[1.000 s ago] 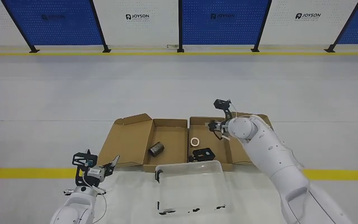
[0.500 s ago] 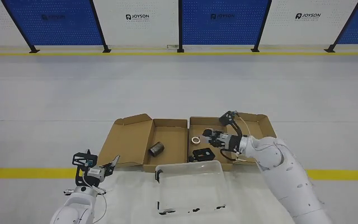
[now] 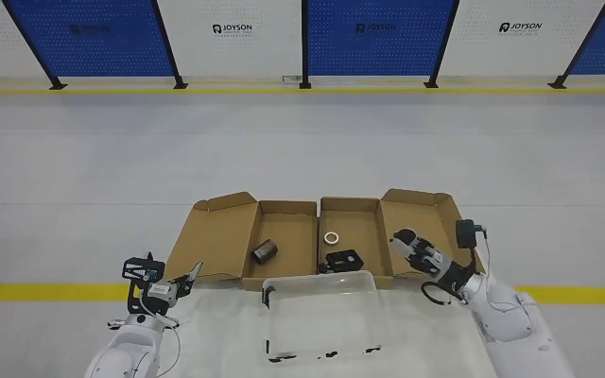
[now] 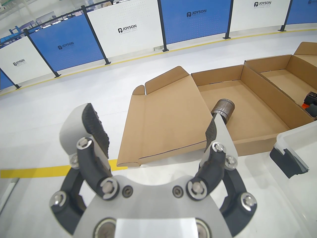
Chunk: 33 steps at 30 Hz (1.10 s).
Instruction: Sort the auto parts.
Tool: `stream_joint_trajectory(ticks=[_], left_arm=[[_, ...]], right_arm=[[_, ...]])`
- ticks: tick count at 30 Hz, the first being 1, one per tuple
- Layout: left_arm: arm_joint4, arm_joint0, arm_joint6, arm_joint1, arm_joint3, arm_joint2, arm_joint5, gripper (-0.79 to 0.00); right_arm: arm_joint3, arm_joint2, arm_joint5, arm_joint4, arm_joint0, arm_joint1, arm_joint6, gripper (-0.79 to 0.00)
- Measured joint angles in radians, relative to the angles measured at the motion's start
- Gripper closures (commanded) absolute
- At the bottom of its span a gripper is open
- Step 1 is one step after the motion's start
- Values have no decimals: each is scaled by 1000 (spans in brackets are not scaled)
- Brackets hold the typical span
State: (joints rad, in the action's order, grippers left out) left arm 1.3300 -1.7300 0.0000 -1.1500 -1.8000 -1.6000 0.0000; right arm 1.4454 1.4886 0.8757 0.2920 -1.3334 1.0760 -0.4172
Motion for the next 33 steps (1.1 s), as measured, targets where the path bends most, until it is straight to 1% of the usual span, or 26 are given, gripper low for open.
stream_joint_trajectory(ticks=[1,4,6,7,8,9,10,11,13,16,19,22,33], left_arm=[[0,0,0,0,0,0,0,-785],[0,0,0,0,0,0,0,-785],[0,0,0,0,0,0,0,-785],[0,0,0,0,0,0,0,-785],[0,0,0,0,0,0,0,-785],[0,0,0,0,0,0,0,-785],[0,0,0,0,0,0,0,-785],[0,0,0,0,0,0,0,-784],[0,0,0,0,0,0,0,-784],[0,0,0,0,0,0,0,-785],[0,0,0,0,0,0,0,-785],[0,0,0,0,0,0,0,-784],[0,0,0,0,0,0,0,-784]], right_arm=[[-16,5,16,-7,-6,-1,10,-289],[-61,15,56,-15,-9,-3,30,-332],[-92,20,81,-21,-5,-5,38,-385],[-115,23,103,-30,1,-6,43,-536],[-135,25,120,-39,7,-7,44,-742],[-154,25,133,-50,15,-8,43,-785],[-178,24,138,-67,27,-9,37,-785],[-187,24,138,-74,32,-10,34,-520],[-189,23,137,-76,33,-10,32,-611],[-187,23,136,-75,32,-10,33,-721],[-187,23,136,-75,32,-10,33,-772],[-187,23,137,-75,32,-10,33,-785],[-187,23,137,-75,32,-10,33,-785]])
